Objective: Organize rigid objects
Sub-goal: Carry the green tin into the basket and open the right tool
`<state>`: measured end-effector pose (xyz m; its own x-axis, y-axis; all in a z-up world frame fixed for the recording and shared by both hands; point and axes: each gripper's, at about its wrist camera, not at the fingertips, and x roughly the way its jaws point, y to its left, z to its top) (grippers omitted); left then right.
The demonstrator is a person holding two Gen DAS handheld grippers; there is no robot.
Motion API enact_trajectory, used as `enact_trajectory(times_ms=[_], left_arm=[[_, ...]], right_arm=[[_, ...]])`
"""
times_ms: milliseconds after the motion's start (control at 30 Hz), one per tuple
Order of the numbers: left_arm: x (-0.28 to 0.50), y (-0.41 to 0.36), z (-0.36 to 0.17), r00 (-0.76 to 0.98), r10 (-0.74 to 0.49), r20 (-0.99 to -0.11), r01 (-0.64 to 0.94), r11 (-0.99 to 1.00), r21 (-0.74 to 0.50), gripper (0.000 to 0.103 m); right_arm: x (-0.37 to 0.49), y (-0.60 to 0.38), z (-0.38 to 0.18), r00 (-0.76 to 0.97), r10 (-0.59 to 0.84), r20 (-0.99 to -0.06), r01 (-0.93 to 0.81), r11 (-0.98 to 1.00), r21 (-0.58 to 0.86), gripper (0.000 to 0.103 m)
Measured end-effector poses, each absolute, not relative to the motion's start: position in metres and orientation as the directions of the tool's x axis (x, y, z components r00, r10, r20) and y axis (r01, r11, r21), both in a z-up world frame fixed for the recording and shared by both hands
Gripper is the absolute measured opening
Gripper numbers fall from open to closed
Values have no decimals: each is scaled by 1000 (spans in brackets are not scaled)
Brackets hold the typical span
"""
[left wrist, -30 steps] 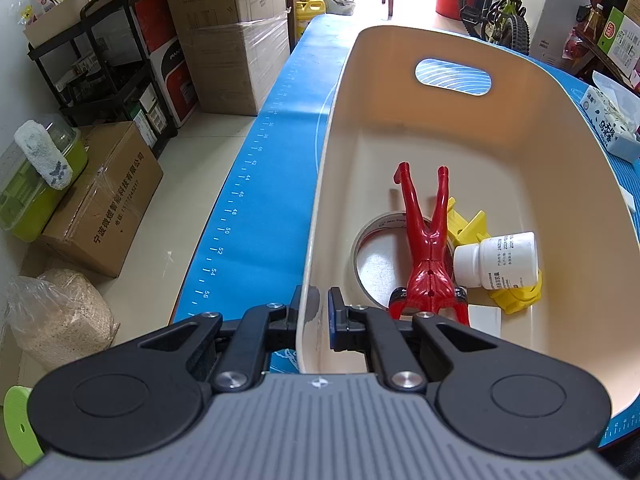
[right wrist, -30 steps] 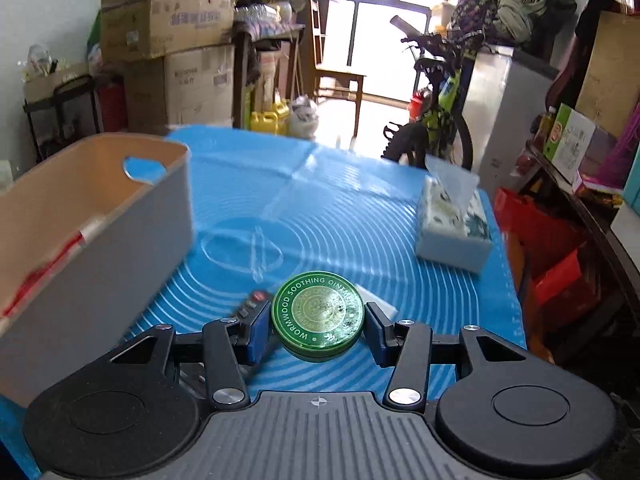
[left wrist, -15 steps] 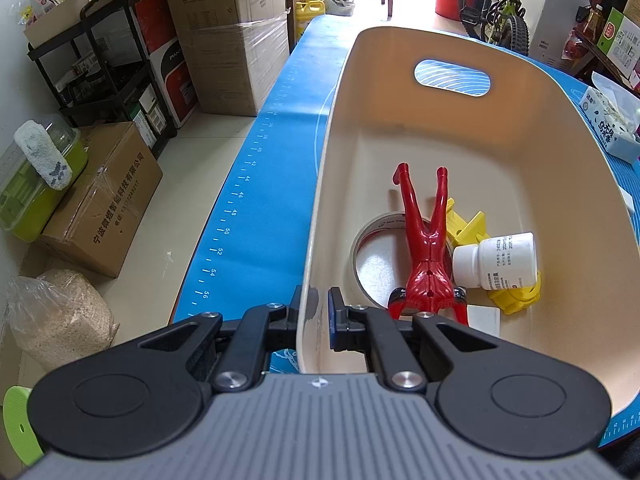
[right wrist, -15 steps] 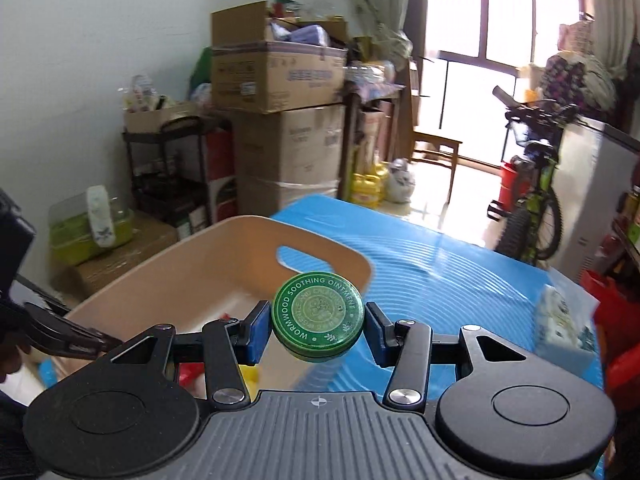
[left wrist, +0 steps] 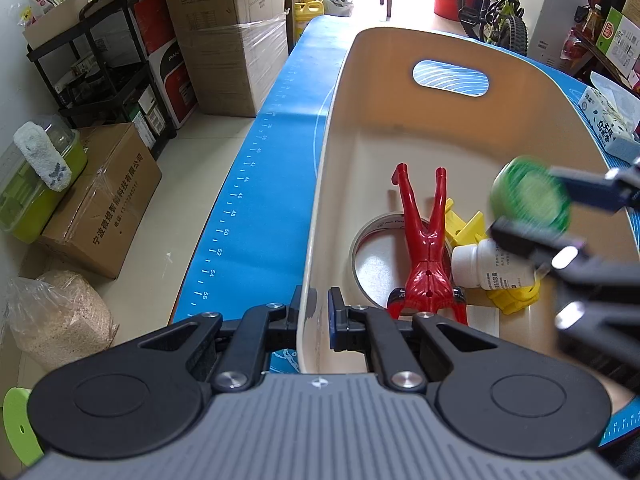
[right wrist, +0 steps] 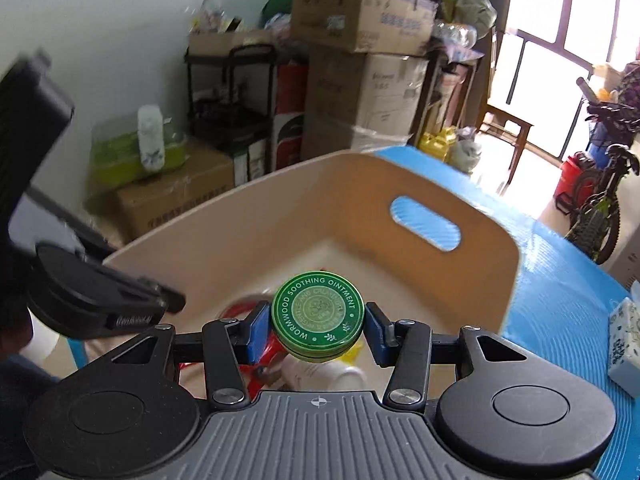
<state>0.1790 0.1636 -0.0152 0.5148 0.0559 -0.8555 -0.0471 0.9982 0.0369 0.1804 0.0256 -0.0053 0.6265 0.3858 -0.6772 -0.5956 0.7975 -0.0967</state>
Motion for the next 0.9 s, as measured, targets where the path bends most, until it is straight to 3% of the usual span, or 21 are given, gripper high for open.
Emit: enact_trajectory(times_ms=[233, 333, 633, 900], left_arm=[[180, 162, -15, 515, 57, -856, -46, 998, 39, 10], [181, 161, -14, 516, 55, -855, -44, 998, 37, 10], [181, 162, -15, 516, 56, -855, -45, 998, 38, 10], [181, 162, -15, 516, 56, -855, -44, 998, 39, 11]], right_arm=[[182, 44, -17, 579, 336, -743, -625, 768, -139, 54], [183, 40, -16, 569, 333, -752, -620, 775, -126, 60], [178, 1, 13, 648, 373, -664, -553, 830, -74, 81], [187, -70, 40, 769, 255, -586, -370, 925, -83, 90]])
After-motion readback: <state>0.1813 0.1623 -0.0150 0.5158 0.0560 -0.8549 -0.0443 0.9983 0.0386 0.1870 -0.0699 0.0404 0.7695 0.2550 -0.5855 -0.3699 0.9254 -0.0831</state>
